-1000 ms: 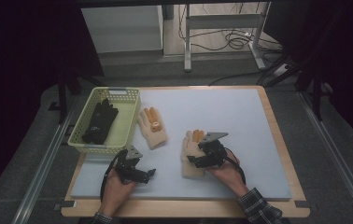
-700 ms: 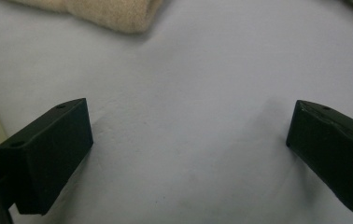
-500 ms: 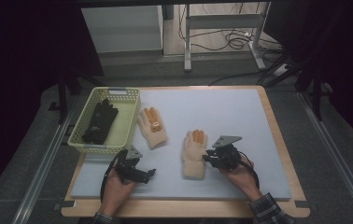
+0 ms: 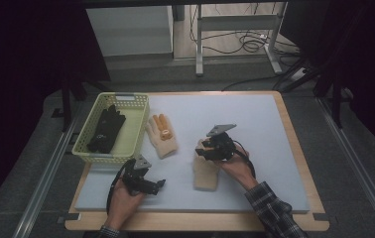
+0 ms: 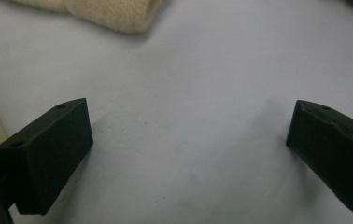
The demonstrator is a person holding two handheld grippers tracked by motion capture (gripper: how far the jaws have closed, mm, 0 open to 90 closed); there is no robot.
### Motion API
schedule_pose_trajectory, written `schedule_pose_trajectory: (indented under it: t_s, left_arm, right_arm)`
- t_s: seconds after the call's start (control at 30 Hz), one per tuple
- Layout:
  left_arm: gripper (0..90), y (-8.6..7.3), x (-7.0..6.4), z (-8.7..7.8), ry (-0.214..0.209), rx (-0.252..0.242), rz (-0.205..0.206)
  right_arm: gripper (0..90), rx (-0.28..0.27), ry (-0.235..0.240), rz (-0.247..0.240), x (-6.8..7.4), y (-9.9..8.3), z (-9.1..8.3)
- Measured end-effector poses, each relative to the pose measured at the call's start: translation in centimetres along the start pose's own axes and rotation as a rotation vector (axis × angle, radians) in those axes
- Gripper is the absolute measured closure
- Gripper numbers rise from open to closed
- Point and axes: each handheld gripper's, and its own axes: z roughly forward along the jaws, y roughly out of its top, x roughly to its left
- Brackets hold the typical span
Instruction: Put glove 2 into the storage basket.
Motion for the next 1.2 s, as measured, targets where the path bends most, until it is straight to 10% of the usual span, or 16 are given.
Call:
schedule_pose_trajectory:
  t_s: [0.43, 1.0, 1.2]
  left_arm:
    - [0.5, 0.0, 0.0, 0.0, -0.001, 0.001, 0.000]
    - [0.5, 0.0, 0.0, 0.0, -0.002, 0.001, -0.003]
    - [0.4, 0.0, 0.0, 0.0, -0.002, 0.001, -0.003]
  right_arm:
    - [47.1, 0.011, 0.026, -0.068, 0.9, 5.9, 6.1]
    - [35.5, 0.091, 0.007, -0.068, 1.2, 8.1, 13.6]
    - [52.9, 0.109, -0.016, -0.060, 0.9, 8.2, 14.4]
